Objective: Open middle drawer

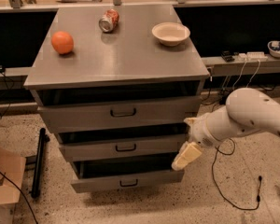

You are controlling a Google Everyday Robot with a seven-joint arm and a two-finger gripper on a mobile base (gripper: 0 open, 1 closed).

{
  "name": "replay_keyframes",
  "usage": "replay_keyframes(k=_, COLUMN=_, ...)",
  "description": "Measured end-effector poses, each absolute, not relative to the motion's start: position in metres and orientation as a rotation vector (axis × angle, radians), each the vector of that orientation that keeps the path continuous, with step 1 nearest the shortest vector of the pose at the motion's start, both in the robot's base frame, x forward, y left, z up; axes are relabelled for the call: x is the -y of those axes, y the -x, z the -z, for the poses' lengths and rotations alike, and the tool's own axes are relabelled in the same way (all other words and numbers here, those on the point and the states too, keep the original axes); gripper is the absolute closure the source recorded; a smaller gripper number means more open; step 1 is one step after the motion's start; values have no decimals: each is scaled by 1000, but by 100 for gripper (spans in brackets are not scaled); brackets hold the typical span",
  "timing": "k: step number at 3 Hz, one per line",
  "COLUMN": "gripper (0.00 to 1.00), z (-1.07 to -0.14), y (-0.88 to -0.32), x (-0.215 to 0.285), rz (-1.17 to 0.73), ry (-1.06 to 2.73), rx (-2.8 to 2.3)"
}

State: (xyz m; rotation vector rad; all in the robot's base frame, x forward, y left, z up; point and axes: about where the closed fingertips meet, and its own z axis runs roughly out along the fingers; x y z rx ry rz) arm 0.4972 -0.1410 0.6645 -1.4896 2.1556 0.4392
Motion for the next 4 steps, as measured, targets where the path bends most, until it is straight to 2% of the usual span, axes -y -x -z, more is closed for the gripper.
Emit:
replay_keyframes(k=2, gripper=0, z=-579, y=-527, x=102, rz=-620, ry=1415, rx=-2060)
replay_keyframes(k=4, gripper=0, z=-506, y=-558, x=86, rz=-740, ry=1358, rx=-2059)
